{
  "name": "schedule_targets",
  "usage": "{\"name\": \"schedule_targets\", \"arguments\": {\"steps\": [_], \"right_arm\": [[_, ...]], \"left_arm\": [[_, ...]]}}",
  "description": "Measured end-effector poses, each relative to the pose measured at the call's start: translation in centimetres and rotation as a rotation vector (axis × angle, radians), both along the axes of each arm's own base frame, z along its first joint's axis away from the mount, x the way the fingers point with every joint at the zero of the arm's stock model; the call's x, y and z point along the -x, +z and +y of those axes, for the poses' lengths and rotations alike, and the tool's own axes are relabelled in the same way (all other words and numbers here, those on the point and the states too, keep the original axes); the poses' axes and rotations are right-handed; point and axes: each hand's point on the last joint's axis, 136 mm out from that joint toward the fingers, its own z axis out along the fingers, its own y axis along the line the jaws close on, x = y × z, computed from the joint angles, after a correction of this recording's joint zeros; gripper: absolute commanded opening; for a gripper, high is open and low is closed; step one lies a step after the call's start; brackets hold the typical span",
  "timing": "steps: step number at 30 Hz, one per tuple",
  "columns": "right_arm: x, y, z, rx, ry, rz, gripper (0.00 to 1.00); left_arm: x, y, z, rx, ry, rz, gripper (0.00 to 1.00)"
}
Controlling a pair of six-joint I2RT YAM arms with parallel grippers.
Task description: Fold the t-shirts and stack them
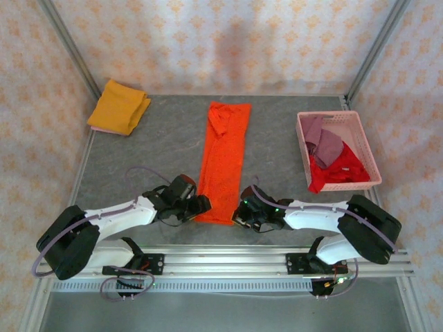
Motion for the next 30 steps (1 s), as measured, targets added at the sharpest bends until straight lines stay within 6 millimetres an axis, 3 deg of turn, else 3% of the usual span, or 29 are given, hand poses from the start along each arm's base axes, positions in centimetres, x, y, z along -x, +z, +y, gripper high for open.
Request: {"name": "schedule_targets", "arguments": {"steps": [7, 14, 23, 28, 30], "right_arm": [[0.0, 0.1, 0.0, -0.002, -0.001, -0.001, 0.0], [0.0, 0.0, 0.0, -0.001, -0.001, -0.001, 0.0], [-0.1, -0.1, -0.1, 0.003, -0.005, -0.004, 0.0], [-0.2, 0.2, -0.1, 0.0, -0.007, -0.012, 0.0], [-0.3, 0.6, -0.1, -0.006, -0.009, -0.027, 0.0]], "left_arm": [[0.7, 0.9, 1.5, -0.046, 0.015, -0.019, 0.6], [1.2, -0.6, 1.6, -0.067, 0.017, 0.029, 0.48], [1.2, -1.2, 1.5, -0.055, 0.027, 0.039, 0.21], [1.1, -1.0, 1.4, -0.049, 0.028, 0.033, 0.0], [1.0, -0.8, 1.3, -0.043, 0.03, 0.026, 0.0]]}}
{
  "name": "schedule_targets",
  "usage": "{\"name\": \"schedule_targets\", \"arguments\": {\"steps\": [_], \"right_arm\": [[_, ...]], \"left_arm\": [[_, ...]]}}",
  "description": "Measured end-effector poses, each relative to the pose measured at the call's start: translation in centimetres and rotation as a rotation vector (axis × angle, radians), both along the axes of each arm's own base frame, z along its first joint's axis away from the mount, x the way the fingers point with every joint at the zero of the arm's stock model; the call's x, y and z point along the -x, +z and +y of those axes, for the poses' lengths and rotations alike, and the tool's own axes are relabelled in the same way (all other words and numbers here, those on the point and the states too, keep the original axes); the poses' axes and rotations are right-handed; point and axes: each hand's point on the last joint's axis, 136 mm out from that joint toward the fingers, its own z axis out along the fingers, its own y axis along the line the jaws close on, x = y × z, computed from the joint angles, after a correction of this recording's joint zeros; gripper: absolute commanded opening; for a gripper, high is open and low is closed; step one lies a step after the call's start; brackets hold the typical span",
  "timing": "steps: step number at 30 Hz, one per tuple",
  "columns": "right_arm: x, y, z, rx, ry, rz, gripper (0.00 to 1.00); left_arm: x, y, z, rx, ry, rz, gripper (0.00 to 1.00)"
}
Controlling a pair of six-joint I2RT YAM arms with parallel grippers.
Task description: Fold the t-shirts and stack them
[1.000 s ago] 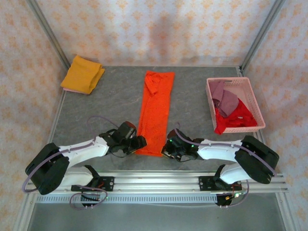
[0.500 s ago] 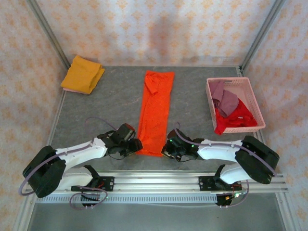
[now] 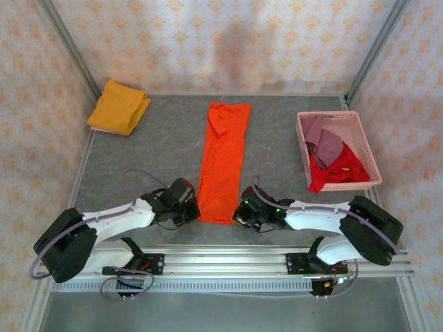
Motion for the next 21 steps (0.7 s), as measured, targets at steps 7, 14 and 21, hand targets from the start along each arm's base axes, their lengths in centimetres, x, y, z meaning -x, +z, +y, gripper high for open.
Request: {"name": "schedule_targets", "arguments": {"steps": [7, 14, 21], "right_arm": [[-0.5, 3.7, -0.5, -0.027, 0.03, -0.124, 0.0], [0.7, 5.2, -0.2, -0.033, 0.085, -0.156, 0.0], [3.2, 5.7, -0.5, -0.03, 0.12, -0.147, 0.0]], "left_arm": [[0.1, 1.5, 0.1, 0.01, -0.01, -0.027, 0.0], [1.3, 3.2, -0.9, -0.001, -0.085, -0.041, 0.0], [3.9, 4.1, -0.6, -0.027, -0.139, -0.01, 0.0]]}}
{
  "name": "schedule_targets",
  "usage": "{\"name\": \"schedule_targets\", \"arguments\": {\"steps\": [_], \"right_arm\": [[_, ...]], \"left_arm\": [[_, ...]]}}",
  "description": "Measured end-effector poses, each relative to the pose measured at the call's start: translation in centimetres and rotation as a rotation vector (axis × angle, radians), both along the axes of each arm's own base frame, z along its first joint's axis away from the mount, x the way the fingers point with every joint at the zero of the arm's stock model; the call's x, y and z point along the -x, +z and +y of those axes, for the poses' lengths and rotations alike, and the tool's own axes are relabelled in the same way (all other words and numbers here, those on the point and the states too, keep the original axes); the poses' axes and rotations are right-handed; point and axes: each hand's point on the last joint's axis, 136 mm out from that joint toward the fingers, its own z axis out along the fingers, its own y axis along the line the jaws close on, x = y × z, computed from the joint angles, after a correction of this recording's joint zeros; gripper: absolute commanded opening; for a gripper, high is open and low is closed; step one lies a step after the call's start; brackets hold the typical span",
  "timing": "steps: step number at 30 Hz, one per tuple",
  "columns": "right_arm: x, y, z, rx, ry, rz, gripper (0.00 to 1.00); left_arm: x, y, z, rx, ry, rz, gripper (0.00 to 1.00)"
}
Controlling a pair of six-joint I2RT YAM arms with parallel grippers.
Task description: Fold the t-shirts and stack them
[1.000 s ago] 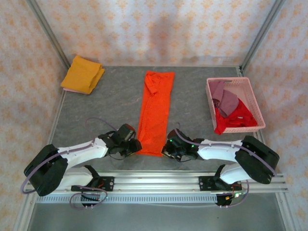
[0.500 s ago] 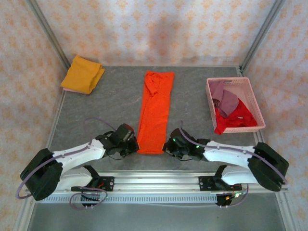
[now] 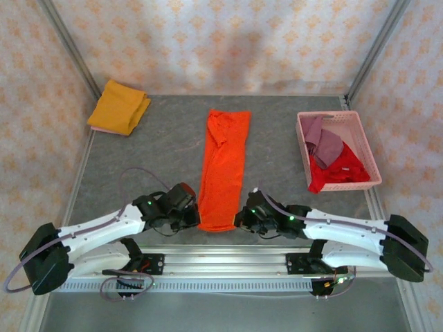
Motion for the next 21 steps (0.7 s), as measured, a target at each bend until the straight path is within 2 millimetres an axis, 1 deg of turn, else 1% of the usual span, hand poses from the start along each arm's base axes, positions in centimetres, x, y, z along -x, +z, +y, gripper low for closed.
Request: {"name": "schedule_targets", "arguments": {"steps": [4, 6, 11, 15, 21], "right_arm": [[-1.4, 1.1, -0.9, -0.007, -0.045, -0.043, 0.0], [-2.8, 1.5, -1.4, 0.008, -0.071, -0.06, 0.0], [-5.4, 2.4, -1.8, 0.065, -0.087, -0.095, 0.0], [-7.9, 3.2, -2.2, 0.082, -0.105, -0.124, 0.0], [-10.8, 3.9, -2.9, 0.108, -0.101, -0.144, 0.0]], "left_arm": [[-1.1, 1.7, -0.4, -0.006, 0.006, -0.029, 0.0], [-2.2, 2.4, -0.9, -0.015, 0.01, -0.038, 0.0], [-5.1, 3.4, -1.6, -0.059, 0.008, -0.063, 0.0], [-7.3, 4.5, -1.6, -0.084, 0.012, -0.097, 0.0], [-9.6, 5.5, -0.9, -0.105, 0.014, -0.124, 0.0]]}}
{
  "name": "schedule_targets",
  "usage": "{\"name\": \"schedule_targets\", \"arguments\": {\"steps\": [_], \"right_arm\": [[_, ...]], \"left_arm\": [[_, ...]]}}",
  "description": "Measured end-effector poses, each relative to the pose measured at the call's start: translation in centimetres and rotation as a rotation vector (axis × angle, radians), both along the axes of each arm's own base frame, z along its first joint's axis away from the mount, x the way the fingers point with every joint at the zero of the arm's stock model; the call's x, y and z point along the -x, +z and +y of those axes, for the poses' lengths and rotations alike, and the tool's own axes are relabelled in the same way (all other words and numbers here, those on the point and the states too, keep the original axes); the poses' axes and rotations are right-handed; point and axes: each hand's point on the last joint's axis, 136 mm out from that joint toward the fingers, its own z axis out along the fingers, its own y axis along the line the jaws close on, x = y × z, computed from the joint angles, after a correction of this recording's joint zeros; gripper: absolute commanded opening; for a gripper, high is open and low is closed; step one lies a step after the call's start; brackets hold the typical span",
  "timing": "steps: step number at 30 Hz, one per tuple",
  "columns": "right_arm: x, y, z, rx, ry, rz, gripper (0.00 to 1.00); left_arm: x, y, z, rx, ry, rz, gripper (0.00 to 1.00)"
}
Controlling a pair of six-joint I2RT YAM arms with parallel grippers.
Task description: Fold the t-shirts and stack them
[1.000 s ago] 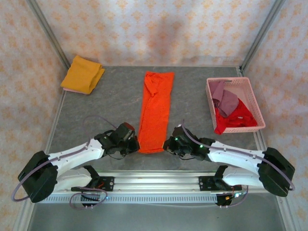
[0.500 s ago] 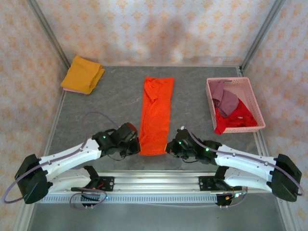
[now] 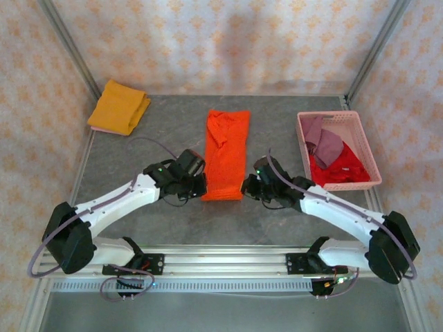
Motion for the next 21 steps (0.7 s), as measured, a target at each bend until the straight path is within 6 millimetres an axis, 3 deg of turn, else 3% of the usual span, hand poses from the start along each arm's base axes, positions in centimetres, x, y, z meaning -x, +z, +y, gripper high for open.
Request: {"name": "schedule_targets", "arguments": {"steps": [12, 21], "right_arm": [[-7.0, 1.3, -1.3, 0.031, 0.001, -0.046, 0.0], [-11.1, -0.2, -1.4, 0.054, 0.01, -0.043, 0.0]], "left_arm": [[-6.6, 0.8, -0.6, -0.044, -0.036, -0.044, 0.0], [-10.2, -0.1, -0.4, -0.069, -0.028, -0.044, 0.0]]}}
